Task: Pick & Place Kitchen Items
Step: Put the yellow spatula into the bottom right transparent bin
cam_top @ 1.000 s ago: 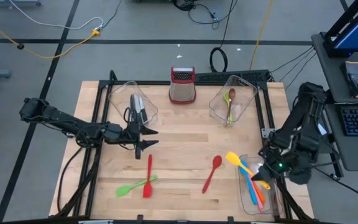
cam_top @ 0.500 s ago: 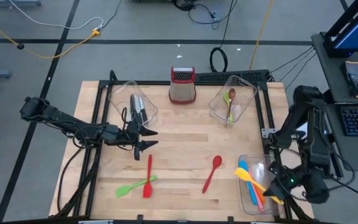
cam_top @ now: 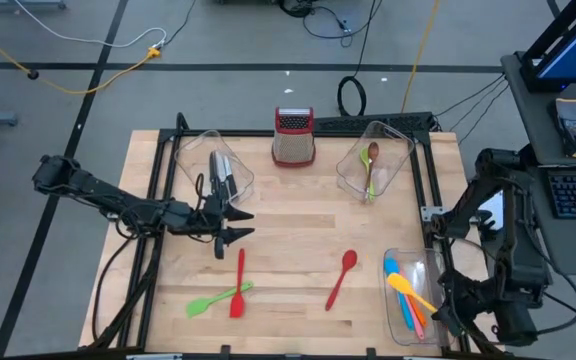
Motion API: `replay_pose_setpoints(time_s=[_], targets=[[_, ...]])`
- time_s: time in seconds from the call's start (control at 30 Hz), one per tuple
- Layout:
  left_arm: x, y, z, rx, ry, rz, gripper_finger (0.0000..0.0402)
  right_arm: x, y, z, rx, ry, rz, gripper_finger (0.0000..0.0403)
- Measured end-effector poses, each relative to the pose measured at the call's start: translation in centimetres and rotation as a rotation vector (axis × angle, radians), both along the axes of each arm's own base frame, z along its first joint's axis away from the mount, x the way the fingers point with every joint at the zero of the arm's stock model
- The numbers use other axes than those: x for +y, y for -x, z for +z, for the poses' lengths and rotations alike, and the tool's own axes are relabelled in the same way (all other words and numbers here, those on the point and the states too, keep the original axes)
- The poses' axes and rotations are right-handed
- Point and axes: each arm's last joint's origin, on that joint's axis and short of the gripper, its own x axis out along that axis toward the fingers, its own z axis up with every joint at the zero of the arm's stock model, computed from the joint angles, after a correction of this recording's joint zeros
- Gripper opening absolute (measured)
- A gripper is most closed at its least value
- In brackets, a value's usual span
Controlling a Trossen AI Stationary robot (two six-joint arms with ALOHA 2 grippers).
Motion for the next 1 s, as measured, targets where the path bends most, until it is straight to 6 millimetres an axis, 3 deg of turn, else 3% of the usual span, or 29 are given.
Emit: replay_pose_setpoints(time_s=[0.6,0.9,1.0], targets=[[-0.4,0.1,0.0,0.001,-0.001,-0.018,0.0202,-0.7,-0.5,-1.3,0.131,0.095,-0.006,0.0021],[-0.4,0.1,0.0,0.001,-0.002,-0.018,0.0202,-0.5,-2.1,-3.1,0.360,0.189,-0.059,0.0021],[-0.4,0.1,0.0,0.001,-0.008,-0.018,0.0202,-0.5,-2.4,-3.3,0.356,0.203,-0.077,0.0021]])
